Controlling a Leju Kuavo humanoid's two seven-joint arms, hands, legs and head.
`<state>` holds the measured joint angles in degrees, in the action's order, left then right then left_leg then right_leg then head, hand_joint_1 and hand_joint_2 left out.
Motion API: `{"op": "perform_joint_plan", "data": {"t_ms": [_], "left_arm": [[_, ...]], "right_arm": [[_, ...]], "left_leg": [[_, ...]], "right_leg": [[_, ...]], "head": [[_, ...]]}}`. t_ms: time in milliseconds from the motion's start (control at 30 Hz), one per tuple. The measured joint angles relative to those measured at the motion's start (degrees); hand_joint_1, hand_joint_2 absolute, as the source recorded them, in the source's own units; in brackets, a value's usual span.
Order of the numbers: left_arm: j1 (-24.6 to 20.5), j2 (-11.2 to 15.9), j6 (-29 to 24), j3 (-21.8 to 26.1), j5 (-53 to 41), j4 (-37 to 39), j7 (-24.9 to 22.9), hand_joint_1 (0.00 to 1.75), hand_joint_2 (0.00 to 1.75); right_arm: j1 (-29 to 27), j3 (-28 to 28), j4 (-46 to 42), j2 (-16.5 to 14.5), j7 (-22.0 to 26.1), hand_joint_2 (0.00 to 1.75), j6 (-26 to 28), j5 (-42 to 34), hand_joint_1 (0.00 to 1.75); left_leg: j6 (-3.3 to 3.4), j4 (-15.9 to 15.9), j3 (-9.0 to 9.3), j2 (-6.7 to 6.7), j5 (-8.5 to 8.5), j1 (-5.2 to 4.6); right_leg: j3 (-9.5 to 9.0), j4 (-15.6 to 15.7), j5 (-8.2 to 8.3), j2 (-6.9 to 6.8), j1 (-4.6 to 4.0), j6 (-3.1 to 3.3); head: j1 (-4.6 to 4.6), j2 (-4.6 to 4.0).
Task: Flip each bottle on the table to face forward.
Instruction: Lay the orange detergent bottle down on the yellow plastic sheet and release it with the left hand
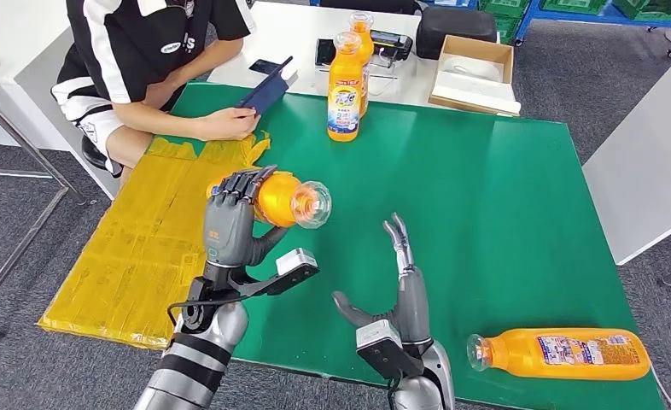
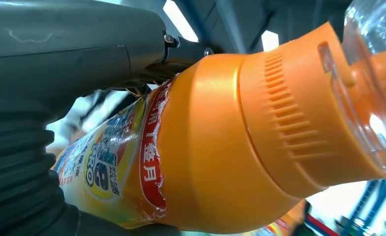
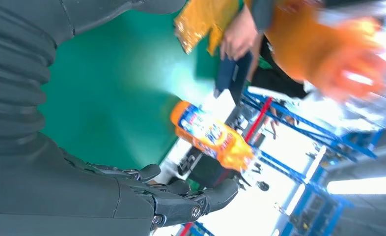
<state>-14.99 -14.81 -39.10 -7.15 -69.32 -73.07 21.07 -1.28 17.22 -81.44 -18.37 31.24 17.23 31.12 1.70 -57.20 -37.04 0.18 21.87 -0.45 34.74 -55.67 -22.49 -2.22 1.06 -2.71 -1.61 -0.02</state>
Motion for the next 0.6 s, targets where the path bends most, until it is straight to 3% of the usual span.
{"op": "perform_joint_plan", "data": {"t_ms": [67, 133, 200, 267, 433, 600], "left_arm": [[-1.5, 0.9, -0.5, 1.5, -8.7, 2.3, -4.5, 1.75, 1.75], [-3.2, 3.3, -0.6, 1.3, -16.7, 5.3, -13.8, 1.75, 1.75], [-5.4, 7.1, -0.6, -2.1, -19.3, 9.1, -25.8, 1.75, 1.75], [-7.3, 10.3, -0.6, -6.4, -19.4, 12.4, -33.6, 1.75, 1.75], [-9.8, 14.8, -0.8, -13.9, -19.5, 18.7, -37.4, 1.75, 1.75], [-13.2, 16.8, -0.7, -19.4, -19.5, 28.4, -40.9, 1.75, 1.75]], "right_arm": [[0.0, -0.1, -1.2, 0.3, 0.1, 1.75, -0.3, -1.4, 0.0], [0.0, -0.4, -2.3, 0.8, 0.2, 1.75, -0.4, -2.8, 0.0], [-0.1, -0.9, -3.5, 1.3, 0.4, 1.75, -0.6, -3.8, 0.0], [-0.1, -1.3, -4.5, 1.8, 0.6, 1.75, -0.8, -4.4, 0.0], [-0.2, -1.7, -6.0, 2.6, 0.9, 1.75, -0.9, -4.7, 0.0], [-0.3, -2.0, -7.1, 3.5, 1.2, 1.75, -0.8, -4.8, 0.0]], "left_leg": [[0.0, 0.0, 0.0, 0.01, 0.0, 0.0], [0.0, 0.0, 0.0, 0.07, -0.01, 0.0], [-0.01, 0.0, -0.01, 0.21, -0.01, 0.0], [-0.01, 0.0, -0.03, 0.29, -0.02, 0.02], [0.0, 0.0, -0.09, 0.3, -0.04, 0.03], [0.0, 0.0, -0.11, 0.28, -0.04, 0.02]], "right_leg": [[0.02, 0.0, 0.0, 0.0, 0.0, 0.01], [0.07, 0.0, 0.02, 0.02, 0.0, 0.03], [0.13, 0.0, 0.06, 0.07, -0.01, 0.07], [0.14, 0.0, 0.07, 0.09, -0.03, 0.1], [0.15, 0.0, 0.05, 0.09, -0.04, 0.11], [0.16, 0.0, 0.06, 0.09, -0.03, 0.11]], "head": [[0.02, 0.0], [0.03, 0.0], [0.0, 0.01], [-0.01, 0.0], [0.01, 0.0], [0.01, 0.0]]}}
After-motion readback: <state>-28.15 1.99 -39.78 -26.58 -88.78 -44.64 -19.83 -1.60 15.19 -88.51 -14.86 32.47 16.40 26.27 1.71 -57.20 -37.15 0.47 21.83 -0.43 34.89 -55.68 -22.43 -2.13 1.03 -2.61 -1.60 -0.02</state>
